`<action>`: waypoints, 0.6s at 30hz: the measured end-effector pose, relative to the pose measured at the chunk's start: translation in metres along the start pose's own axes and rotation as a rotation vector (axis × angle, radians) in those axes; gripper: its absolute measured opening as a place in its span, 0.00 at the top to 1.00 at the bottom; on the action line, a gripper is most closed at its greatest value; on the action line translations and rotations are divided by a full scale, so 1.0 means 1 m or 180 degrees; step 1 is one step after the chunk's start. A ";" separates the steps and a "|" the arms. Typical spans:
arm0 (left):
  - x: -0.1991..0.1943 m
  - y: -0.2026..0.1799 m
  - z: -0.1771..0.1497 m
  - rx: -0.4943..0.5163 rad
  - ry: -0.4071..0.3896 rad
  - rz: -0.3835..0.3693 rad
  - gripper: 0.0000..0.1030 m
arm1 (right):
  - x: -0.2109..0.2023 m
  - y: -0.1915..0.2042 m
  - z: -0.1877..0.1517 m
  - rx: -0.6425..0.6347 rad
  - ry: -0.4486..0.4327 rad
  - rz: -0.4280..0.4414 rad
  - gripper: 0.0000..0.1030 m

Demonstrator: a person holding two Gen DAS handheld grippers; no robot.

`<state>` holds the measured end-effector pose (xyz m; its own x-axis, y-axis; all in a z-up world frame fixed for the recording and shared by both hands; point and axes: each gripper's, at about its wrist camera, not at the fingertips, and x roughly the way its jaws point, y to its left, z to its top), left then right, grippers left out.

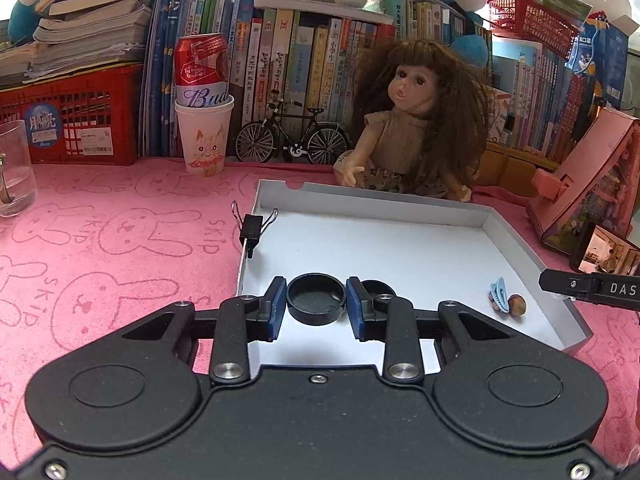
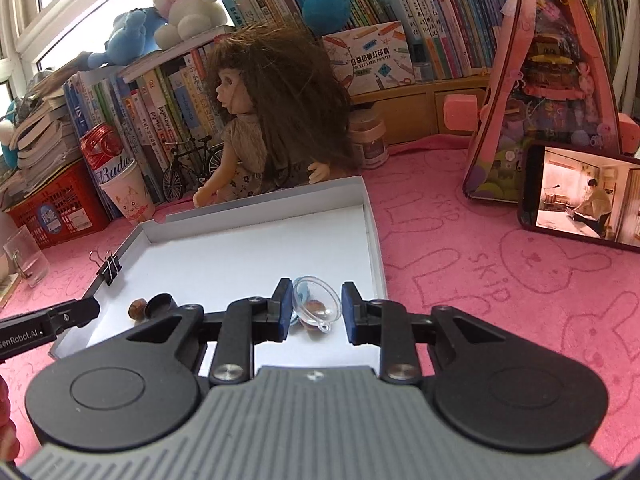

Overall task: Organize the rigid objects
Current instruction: 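Open both tools to drop the cap and clear lid into the tray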

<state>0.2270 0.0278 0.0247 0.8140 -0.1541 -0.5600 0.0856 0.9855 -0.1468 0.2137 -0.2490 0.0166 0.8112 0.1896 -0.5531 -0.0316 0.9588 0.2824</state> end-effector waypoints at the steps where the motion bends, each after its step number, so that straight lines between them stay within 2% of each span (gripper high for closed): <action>1: 0.005 0.001 0.002 -0.0012 0.0030 0.0009 0.71 | 0.003 0.000 0.003 0.0023 0.0031 0.0011 0.70; 10: 0.027 -0.002 0.001 0.0013 0.0150 0.0034 0.71 | 0.024 -0.002 0.006 0.0092 0.0199 -0.0097 0.69; 18: 0.038 -0.008 -0.002 0.0070 0.0172 0.0077 0.71 | 0.037 -0.001 0.006 0.0113 0.0204 -0.0214 0.69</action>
<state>0.2555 0.0135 0.0029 0.7839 -0.1331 -0.6064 0.0793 0.9902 -0.1150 0.2468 -0.2440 0.0009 0.7717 0.1392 -0.6206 0.0435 0.9619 0.2699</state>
